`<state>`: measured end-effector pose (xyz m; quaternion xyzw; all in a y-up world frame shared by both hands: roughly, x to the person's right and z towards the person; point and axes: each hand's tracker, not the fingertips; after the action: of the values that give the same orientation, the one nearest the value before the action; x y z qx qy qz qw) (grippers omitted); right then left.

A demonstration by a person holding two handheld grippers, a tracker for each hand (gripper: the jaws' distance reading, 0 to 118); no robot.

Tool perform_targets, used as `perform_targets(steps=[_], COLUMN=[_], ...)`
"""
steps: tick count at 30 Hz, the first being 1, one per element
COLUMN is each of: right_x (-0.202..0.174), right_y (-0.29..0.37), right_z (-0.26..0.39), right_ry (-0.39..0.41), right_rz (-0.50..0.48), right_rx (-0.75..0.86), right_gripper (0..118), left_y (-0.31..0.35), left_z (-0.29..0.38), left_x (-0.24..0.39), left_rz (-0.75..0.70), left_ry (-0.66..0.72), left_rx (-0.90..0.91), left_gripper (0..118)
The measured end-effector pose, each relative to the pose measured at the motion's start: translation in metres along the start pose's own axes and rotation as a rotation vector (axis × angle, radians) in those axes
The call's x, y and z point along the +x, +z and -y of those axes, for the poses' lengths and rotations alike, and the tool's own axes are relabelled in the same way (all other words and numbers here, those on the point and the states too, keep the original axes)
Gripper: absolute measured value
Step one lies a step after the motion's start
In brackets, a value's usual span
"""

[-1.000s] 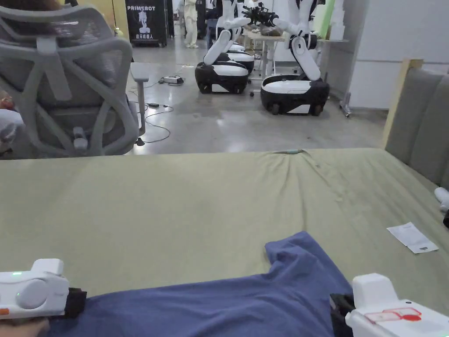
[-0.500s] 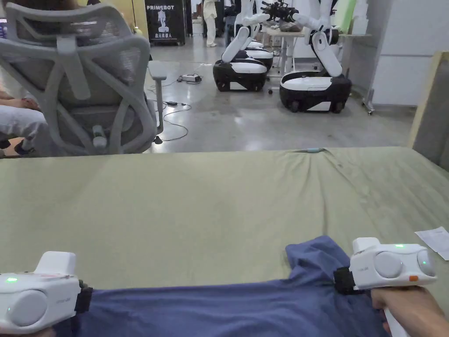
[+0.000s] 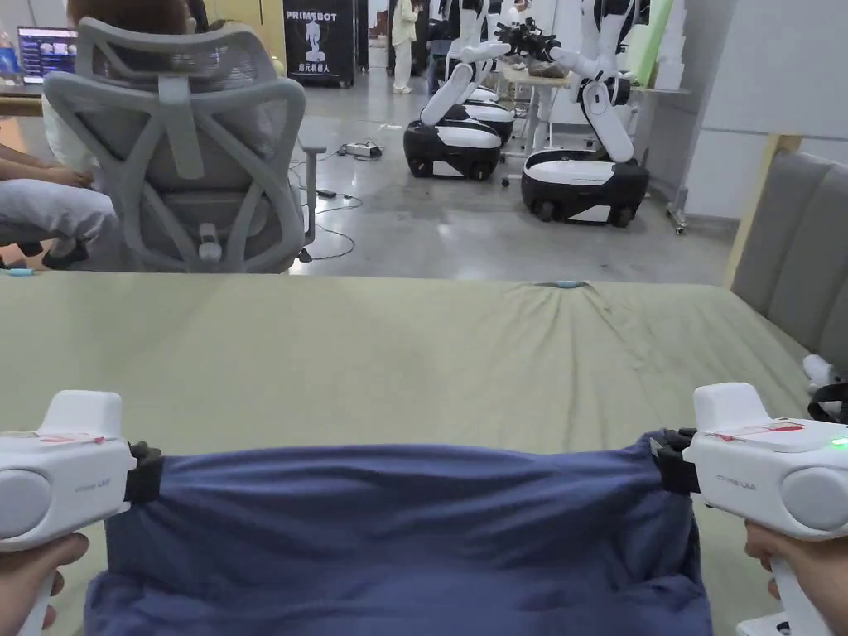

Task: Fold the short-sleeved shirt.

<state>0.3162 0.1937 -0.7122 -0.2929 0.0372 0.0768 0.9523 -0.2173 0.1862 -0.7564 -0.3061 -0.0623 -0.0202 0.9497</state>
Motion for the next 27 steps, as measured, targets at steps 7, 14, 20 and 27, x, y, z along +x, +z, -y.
perform_targets(steps=[7, 14, 20, 27], right_x=[-0.033, -0.044, -0.108, -0.165], right_y=[0.044, 0.041, 0.081, 0.076], right_z=[0.115, 0.151, 0.07, 0.063], right_ry=[0.037, -0.058, -0.015, -0.082], right_rz=[-0.017, 0.007, 0.006, -0.006], right_rx=[-0.126, -0.108, 0.213, 0.296], right_gripper=[0, 8, 118, 46], left_y=[0.02, 0.026, 0.075, 0.082], left_z=[0.102, 0.153, 0.083, 0.079], left_x=[-0.026, -0.015, 0.063, 0.132], left_rz=[0.005, -0.015, 0.004, -0.062], left_ry=[0.069, 0.116, 0.0, -0.098], left_rx=[-0.162, -0.122, 0.197, 0.371], left_gripper=[1, 33, 92, 10])
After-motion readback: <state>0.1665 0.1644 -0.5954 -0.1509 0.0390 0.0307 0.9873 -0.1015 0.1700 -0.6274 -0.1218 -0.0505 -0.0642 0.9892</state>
